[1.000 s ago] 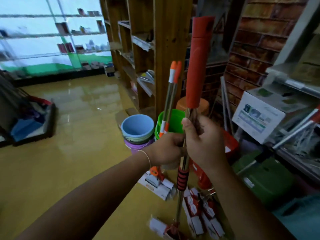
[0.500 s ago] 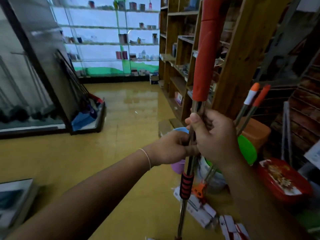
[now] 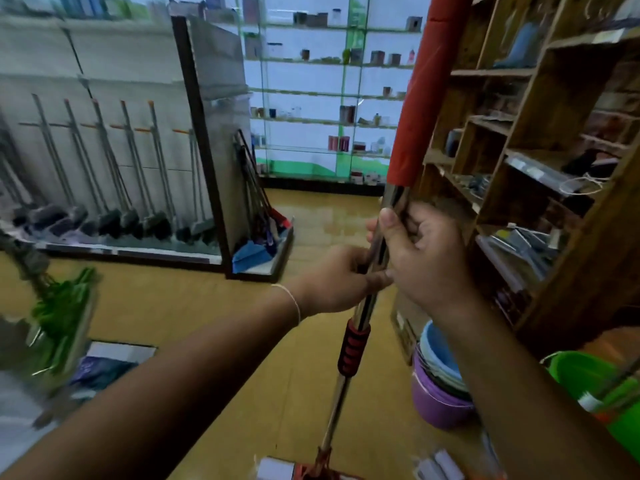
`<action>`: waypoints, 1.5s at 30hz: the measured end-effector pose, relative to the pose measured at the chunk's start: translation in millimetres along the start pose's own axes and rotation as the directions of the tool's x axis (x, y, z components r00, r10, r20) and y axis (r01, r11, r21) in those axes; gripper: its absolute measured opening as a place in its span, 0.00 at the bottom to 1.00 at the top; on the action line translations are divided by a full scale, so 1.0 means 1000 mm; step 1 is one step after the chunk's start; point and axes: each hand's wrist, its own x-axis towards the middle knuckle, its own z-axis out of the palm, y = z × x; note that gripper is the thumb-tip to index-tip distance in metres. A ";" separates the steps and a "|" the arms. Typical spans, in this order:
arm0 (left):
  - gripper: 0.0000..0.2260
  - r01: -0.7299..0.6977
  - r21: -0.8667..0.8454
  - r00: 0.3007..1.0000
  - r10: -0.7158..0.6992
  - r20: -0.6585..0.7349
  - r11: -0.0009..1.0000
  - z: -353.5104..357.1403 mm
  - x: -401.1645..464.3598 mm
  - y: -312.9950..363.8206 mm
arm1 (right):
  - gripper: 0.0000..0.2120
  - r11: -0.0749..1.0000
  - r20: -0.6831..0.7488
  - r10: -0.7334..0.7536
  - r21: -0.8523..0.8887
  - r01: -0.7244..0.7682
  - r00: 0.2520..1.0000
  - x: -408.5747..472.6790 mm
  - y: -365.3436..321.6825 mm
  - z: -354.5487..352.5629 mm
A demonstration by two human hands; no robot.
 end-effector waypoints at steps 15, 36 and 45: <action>0.11 0.212 -0.004 0.948 -0.207 -0.244 0.977 -0.106 0.157 -0.121 | 0.07 0.994 0.285 0.038 0.090 -0.066 0.958 0.195 0.117 0.121; 0.15 0.293 -0.090 0.874 -0.304 -0.380 0.952 -0.287 0.292 -0.275 | 0.11 0.990 0.395 -0.115 0.120 0.073 0.911 0.400 0.186 0.334; 0.13 0.266 -0.108 0.921 -0.286 -0.264 0.958 -0.401 0.333 -0.345 | 0.09 0.995 0.361 -0.087 0.073 0.065 0.929 0.472 0.196 0.446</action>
